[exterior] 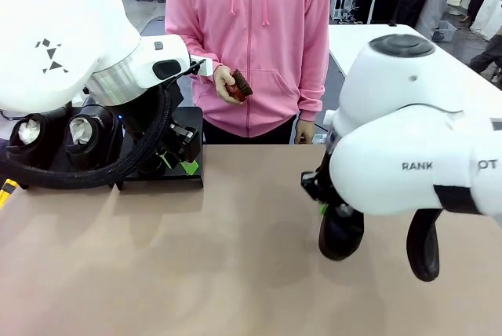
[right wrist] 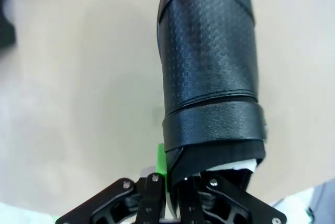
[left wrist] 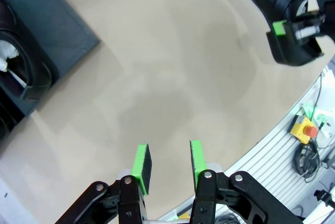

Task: Organize the shoes by placing them on the stand.
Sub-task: Pick up one Shoe and place it in the middle of the table.

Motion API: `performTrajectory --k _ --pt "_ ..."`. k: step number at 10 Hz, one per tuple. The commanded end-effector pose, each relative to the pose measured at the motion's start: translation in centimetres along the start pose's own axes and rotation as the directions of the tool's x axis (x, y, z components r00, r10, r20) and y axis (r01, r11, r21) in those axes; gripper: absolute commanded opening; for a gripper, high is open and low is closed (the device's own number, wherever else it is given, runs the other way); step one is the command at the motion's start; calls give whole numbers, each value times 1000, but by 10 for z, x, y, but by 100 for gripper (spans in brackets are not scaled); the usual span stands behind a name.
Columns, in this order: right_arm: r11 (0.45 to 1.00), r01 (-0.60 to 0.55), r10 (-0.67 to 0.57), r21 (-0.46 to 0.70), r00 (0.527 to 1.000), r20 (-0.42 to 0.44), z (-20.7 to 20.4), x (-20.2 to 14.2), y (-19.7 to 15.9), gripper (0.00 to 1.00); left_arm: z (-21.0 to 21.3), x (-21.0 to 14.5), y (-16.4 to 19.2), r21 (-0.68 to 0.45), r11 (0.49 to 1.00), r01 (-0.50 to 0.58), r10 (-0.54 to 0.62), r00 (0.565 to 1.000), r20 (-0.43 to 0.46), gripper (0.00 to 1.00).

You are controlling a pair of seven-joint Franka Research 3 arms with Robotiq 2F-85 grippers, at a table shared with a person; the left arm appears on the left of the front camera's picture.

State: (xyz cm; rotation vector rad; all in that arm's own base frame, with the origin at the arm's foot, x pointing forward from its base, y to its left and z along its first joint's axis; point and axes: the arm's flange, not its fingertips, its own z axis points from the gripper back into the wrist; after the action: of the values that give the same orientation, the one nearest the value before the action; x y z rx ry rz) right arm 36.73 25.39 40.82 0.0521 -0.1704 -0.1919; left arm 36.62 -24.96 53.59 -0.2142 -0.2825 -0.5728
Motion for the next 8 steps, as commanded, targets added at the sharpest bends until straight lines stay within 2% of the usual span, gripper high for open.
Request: performTrajectory --k 1,4,6,8 --pt "996 -90 91 29 995 -34 8 -12 0 0 0 -2 0 -12 1000 -15 15 1000 9 43" --pt "981 -171 178 90 981 -78 -20 -34 10 0 0 -2 0 -12 1000 -15 15 1000 9 43" --pt "983 -151 158 105 985 -70 -32 -31 13 0 0 -2 0 -12 1000 -15 15 1000 9 43" --pt "988 -114 124 104 988 -91 -46 -29 14 34 0 -2 0 -12 1000 -15 15 1000 9 43"
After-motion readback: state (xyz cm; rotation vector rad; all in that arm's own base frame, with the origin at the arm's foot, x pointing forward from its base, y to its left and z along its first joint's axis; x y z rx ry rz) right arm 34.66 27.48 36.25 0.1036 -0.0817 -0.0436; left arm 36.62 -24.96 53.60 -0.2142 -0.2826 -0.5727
